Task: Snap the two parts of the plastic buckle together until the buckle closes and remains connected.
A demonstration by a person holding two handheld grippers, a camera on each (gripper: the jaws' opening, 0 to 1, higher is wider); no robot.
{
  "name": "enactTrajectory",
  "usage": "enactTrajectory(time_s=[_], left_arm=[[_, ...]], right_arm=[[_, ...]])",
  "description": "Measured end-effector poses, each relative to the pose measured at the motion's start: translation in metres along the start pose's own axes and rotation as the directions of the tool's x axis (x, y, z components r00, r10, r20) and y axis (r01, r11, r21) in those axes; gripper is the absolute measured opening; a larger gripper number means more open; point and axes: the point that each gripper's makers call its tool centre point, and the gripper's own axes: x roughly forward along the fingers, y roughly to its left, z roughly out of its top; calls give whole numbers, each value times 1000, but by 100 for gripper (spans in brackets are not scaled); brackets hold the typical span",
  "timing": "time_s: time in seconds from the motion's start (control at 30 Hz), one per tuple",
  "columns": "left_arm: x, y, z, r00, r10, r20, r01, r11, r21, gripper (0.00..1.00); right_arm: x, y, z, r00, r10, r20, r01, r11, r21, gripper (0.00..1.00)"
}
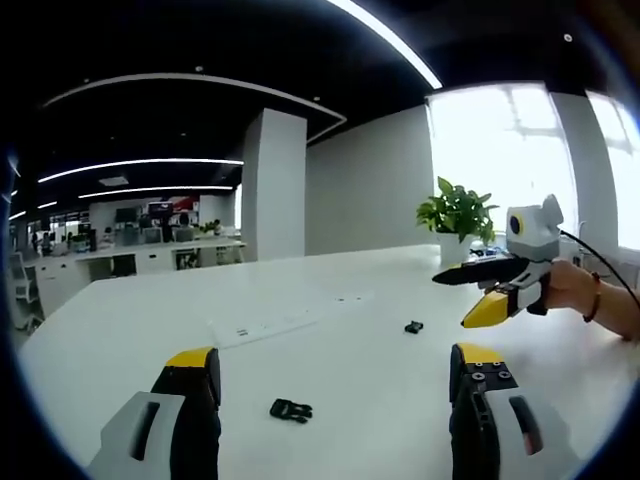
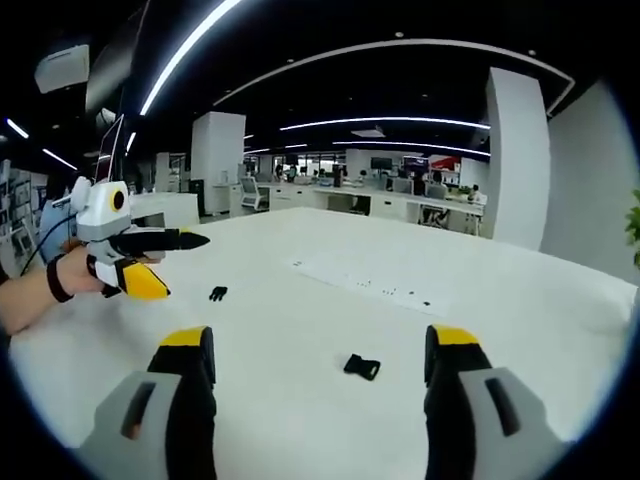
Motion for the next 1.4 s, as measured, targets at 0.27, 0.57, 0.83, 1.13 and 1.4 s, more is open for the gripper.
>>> enactTrajectory(time_s=[0.27,0.57,0.83,1.13,1.4], left_arm=[[9,1,3,1000,1,4,-1,1000,1,97],[6,12,4,1000,21,17,-21,1000,-16,96],[4,12,6,1000,18,18,-18,1000,-14,96],[8,9,0,1000,5,-1,-5,1000,-14,96],[7,12,-7,999,5,-34,-5,1000,-20,95]], right_arm=[[4,-12,7,1000,-11,7,11,1000,-1,86],[11,-13,12,1000,-1,28,1,1000,9,86],[10,-14,13,1000,-3,27,3,1000,2,86],[12,-15,5,1000,-3,3,3,1000,-7,85],[15,-14,-2,1000,6,-17,-6,1000,-1,84]])
